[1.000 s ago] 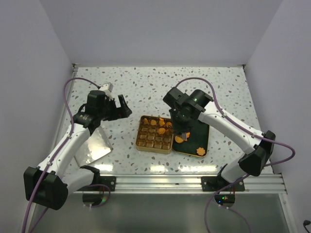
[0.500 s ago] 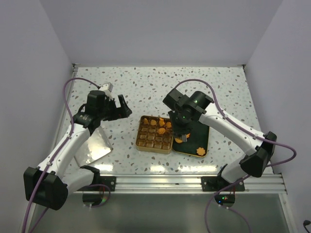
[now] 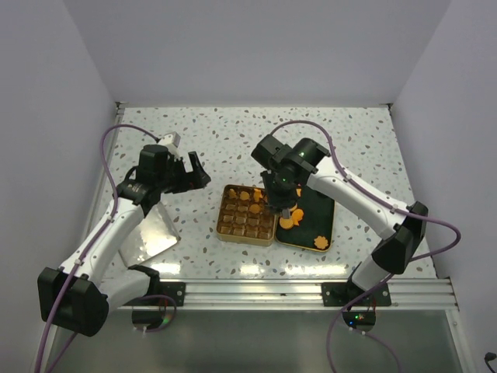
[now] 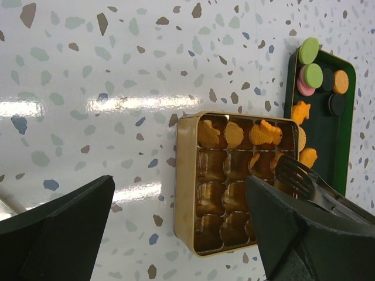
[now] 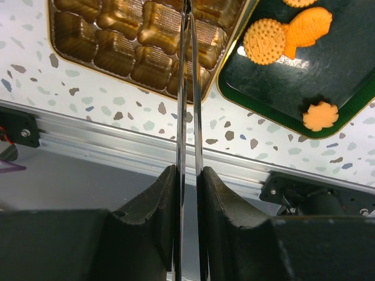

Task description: Pack the cookies

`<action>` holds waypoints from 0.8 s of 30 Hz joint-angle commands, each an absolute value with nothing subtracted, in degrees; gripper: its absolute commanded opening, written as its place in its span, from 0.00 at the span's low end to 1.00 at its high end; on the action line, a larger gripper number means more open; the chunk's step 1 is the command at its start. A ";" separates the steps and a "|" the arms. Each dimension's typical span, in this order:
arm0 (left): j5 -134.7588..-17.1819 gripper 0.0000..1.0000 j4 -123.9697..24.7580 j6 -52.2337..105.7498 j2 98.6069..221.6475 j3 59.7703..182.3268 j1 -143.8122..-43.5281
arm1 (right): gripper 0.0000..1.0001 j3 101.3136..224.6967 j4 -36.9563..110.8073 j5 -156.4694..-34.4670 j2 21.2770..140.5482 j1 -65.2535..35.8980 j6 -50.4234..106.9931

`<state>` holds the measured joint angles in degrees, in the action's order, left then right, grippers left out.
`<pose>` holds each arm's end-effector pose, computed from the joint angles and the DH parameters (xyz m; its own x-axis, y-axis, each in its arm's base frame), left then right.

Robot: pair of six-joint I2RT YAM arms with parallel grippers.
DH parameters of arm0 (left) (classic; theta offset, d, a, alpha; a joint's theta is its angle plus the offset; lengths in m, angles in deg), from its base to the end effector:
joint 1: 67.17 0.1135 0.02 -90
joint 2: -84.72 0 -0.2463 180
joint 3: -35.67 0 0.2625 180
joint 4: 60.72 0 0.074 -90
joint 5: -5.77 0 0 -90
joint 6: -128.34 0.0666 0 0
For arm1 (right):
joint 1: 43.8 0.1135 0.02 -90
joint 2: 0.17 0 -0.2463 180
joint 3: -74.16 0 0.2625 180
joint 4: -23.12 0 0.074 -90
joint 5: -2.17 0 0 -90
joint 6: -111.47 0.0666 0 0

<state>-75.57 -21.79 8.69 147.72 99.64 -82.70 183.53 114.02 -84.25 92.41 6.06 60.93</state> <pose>0.2680 -0.0849 0.2514 -0.7026 -0.3124 -0.6394 0.0363 0.8816 -0.4705 0.2100 0.2426 0.3003 -0.9566 -0.1505 -0.2496 -0.1865 0.9741 0.1276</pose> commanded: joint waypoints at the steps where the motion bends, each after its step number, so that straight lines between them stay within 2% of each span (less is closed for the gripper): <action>1: -76.23 1.00 -24.30 7.75 147.03 100.12 -83.08 | 0.22 187.39 114.29 -83.35 92.99 6.21 59.62; 9: -76.23 1.00 -24.56 7.66 147.30 100.29 -83.08 | 0.22 188.80 117.01 -79.13 92.56 4.89 59.00; 16: -75.53 1.00 -24.65 7.93 147.82 100.56 -83.08 | 0.19 185.81 114.73 -81.15 89.39 -12.31 53.30; 24: -74.91 1.00 -23.95 8.72 148.71 102.75 -83.08 | 0.17 185.46 111.13 -81.32 94.31 -20.24 51.18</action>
